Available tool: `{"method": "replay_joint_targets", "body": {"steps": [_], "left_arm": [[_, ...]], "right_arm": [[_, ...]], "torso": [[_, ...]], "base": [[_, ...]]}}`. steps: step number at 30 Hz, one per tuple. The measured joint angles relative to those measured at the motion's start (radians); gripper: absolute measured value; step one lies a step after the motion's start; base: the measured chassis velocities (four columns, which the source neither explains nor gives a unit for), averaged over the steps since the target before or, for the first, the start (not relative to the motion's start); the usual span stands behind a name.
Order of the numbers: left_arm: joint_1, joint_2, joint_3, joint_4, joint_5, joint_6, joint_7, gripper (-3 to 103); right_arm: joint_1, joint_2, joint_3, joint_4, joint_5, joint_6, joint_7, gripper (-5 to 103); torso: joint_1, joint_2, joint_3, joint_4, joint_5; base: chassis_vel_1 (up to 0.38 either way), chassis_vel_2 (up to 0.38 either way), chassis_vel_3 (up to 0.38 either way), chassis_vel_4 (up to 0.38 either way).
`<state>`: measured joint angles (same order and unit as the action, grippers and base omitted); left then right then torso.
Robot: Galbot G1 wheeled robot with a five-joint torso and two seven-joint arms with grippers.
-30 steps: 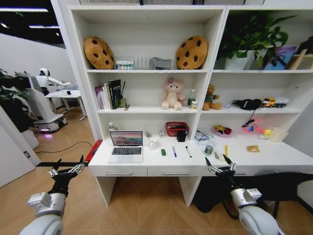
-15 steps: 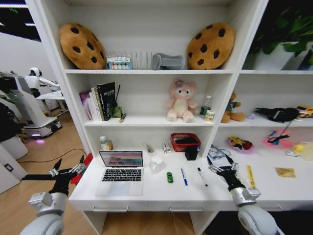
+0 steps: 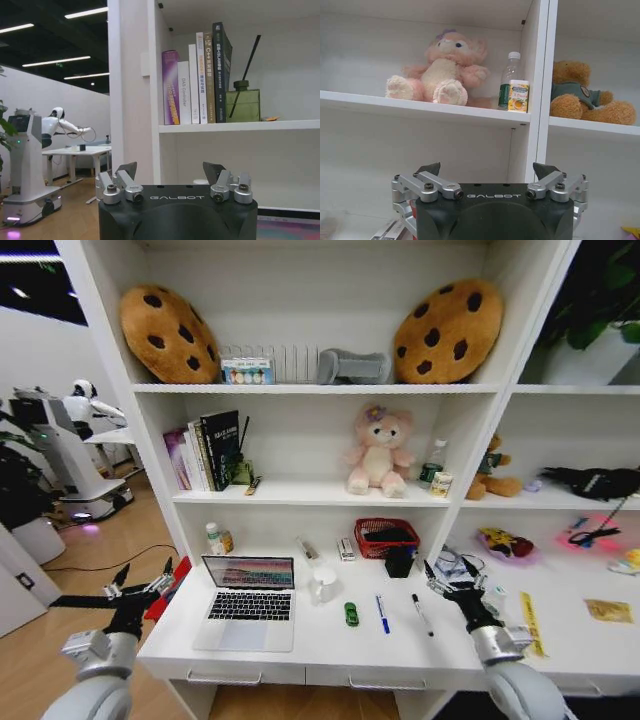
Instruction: Organize the objects on the table.
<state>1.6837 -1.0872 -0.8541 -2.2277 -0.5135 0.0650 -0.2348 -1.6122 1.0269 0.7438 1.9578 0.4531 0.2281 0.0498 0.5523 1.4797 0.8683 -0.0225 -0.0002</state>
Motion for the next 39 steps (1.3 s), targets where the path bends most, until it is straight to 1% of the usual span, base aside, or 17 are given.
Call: {"method": "replay_joint_targets", "body": {"steps": [3, 5, 6, 7, 8, 10, 11, 13, 14, 15, 16, 23, 27, 30, 32, 35, 39], "left_arm": [[0.01, 0.053, 0.004, -0.002, 0.0, 0.004, 0.014, 70], [0.033, 0.177, 0.007, -0.003, -0.01, 0.004, 0.034, 58], [0.033, 0.177, 0.007, -0.003, -0.01, 0.004, 0.034, 58], [0.051, 0.287, 0.007, 0.0, -0.025, 0.004, 0.046, 53], [0.051, 0.287, 0.007, 0.0, -0.025, 0.004, 0.046, 53], [0.072, 0.441, 0.003, 0.009, -0.048, 0.004, 0.056, 43], [0.072, 0.441, 0.003, 0.009, -0.048, 0.004, 0.056, 43], [0.063, 0.578, 0.008, 0.023, -0.08, 0.004, 0.054, 32], [0.063, 0.578, 0.008, 0.023, -0.08, 0.004, 0.054, 32], [0.05, 0.648, 0.014, 0.032, -0.099, 0.005, 0.053, 26], [0.05, 0.648, 0.014, 0.032, -0.099, 0.005, 0.053, 26], [0.089, 0.916, 0.014, 0.145, -0.136, -0.016, 0.082, 0], [0.151, 1.021, -0.015, 0.181, -0.142, -0.039, 0.098, 0], [0.253, 1.187, -0.1, 0.21, -0.172, -0.057, 0.098, 0], [0.271, 1.219, -0.124, 0.217, -0.181, -0.06, 0.099, 0], [0.35, 1.373, -0.232, 0.277, -0.246, -0.083, 0.097, 0], [0.42, 1.453, -0.312, 0.328, -0.275, -0.093, 0.098, 0]], "right_arm": [[-0.007, 0.008, 0.0, 0.0, -0.006, 0.004, -0.001, 100], [-0.016, 0.014, 0.0, 0.0, -0.013, 0.009, -0.001, 100], [-0.016, 0.014, 0.0, 0.0, -0.013, 0.009, -0.001, 100], [-0.019, 0.017, 0.0, 0.0, -0.015, 0.012, -0.001, 100], [-0.019, 0.017, 0.0, 0.0, -0.015, 0.012, -0.001, 100], [-0.021, 0.024, 0.0, 0.0, -0.015, 0.014, -0.002, 100], [-0.021, 0.024, 0.0, 0.0, -0.015, 0.014, -0.002, 100], [-0.019, 0.037, 0.0, -0.006, -0.016, 0.017, -0.002, 100], [-0.019, 0.037, 0.0, -0.006, -0.016, 0.017, -0.002, 100], [-0.017, 0.044, -0.001, -0.011, -0.016, 0.018, -0.002, 100], [-0.017, 0.044, -0.001, -0.011, -0.016, 0.018, -0.002, 100], [-0.017, 0.086, -0.003, -0.03, -0.029, 0.028, -0.003, 100], [-0.016, 0.105, -0.002, -0.044, -0.034, 0.034, -0.003, 100], [-0.014, 0.134, -0.004, -0.054, -0.044, 0.04, -0.004, 100], [-0.015, 0.14, -0.005, -0.055, -0.047, 0.041, -0.004, 100], [-0.025, 0.167, -0.009, -0.056, -0.06, 0.048, -0.004, 100], [-0.029, 0.171, -0.008, -0.056, -0.062, 0.05, -0.004, 100]], "torso": [[0.001, 0.0, 0.0, 0.0, -0.0004], [0.001, -0.001, 0.0, 0.0, -0.0001], [0.001, -0.001, 0.0, 0.0, -0.0001], [0.001, -0.001, 0.0, -0.0002, 0.0], [0.001, -0.001, 0.0, -0.0002, 0.0], [0.001, -0.001, 0.0, -0.0005, 0.0002], [0.001, -0.001, 0.0, -0.0005, 0.0002], [0.001, -0.001, 0.0, -0.0001, -0.0002], [0.001, -0.001, 0.0, -0.0001, -0.0002], [0.001, -0.001, 0.0, -0.0003, 0.0001], [0.001, -0.001, 0.0, -0.0003, 0.0001], [0.001, -0.001, 0.0, -0.0001, -0.0003], [0.001, -0.001, 0.0, 0.0001, -0.0002], [0.001, -0.001, 0.0, 0.0, 0.0], [0.001, -0.001, 0.0, -0.0003, 0.0001], [0.001, -0.001, 0.0, -0.0006, 0.0004], [0.001, -0.001, 0.0, -0.0004, 0.0005]], "base": [[0.0, 0.0, 0.0, 0.0], [0.0, 0.0, 0.0, 0.0], [0.0, 0.0, 0.0, 0.0], [0.0, 0.0, 0.0, 0.0], [0.0, 0.0, 0.0, 0.0], [0.0, 0.0, 0.0, 0.0], [0.0, 0.0, 0.0, 0.0], [0.0, 0.0, 0.0, 0.0], [0.0, 0.0, 0.0, 0.0], [0.0, 0.0, 0.0, 0.0], [0.0, 0.0, 0.0, 0.0], [0.0, 0.0, 0.0, 0.0], [0.0, 0.0, 0.0, 0.0], [0.0, 0.0, 0.0, 0.0], [0.0, 0.0, 0.0, 0.0], [0.0, 0.0, 0.0, 0.0], [0.0, 0.0, 0.0, 0.0]]}}
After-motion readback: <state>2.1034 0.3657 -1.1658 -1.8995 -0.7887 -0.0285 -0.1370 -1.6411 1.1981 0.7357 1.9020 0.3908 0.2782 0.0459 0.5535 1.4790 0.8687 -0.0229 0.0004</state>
